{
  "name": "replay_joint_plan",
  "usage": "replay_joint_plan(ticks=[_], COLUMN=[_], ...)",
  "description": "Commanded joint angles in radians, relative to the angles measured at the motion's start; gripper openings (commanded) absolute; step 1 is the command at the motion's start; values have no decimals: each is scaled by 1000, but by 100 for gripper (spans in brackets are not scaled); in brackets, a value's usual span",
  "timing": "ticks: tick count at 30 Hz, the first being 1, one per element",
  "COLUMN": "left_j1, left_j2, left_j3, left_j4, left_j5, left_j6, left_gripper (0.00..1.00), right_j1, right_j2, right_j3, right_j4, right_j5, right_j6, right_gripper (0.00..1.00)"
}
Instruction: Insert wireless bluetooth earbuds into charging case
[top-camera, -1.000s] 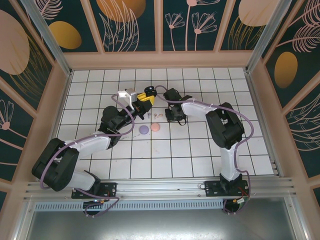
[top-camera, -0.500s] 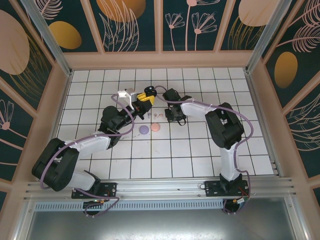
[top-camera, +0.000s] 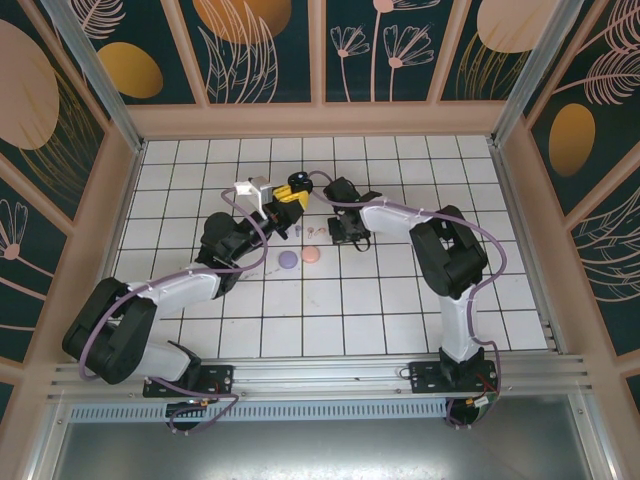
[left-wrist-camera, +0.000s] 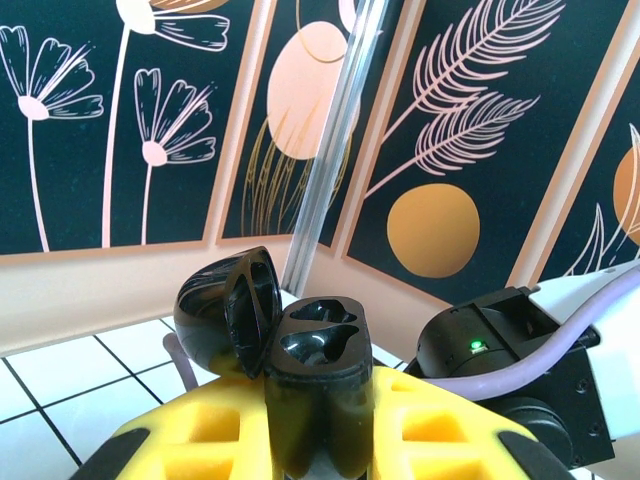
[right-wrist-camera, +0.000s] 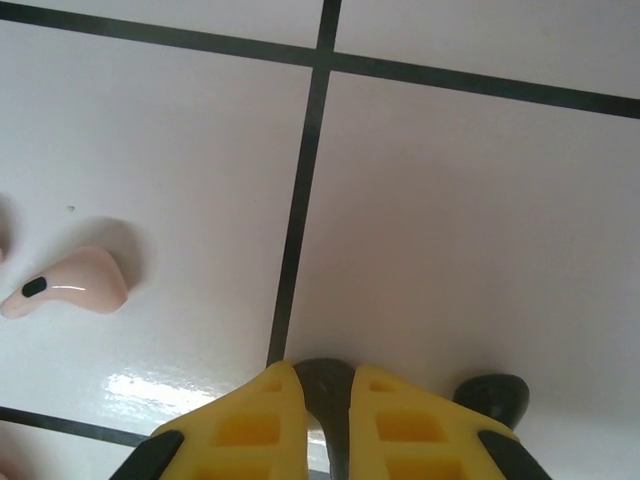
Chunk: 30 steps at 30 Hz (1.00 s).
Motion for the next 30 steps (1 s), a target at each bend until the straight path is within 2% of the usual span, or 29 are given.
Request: replay_joint_plan(ticks=[1, 14, 18, 22, 30], left_j1=[3, 2, 2, 2, 2], left_j2=[-28, -21, -14, -12, -12], left_j3=[-11, -5, -4, -4, -2], left_j4=[19, 18, 22, 27, 29], left_j5=[21, 33, 36, 38, 40], left_j6=[-5, -7, -14, -17, -14], left_gripper=[0, 0, 0, 0, 0], right_j1=[30, 49, 49, 49, 49], right_j2=[-45, -119, -110, -98, -63], right_j3=[-7, -154, -156, -133, -88], right_j4=[-21, -1, 0, -10, -36], right_j5=[-4, 6, 4, 2, 13], right_j6=[15, 54, 63, 78, 129], right_gripper=[13, 15, 25, 32, 36])
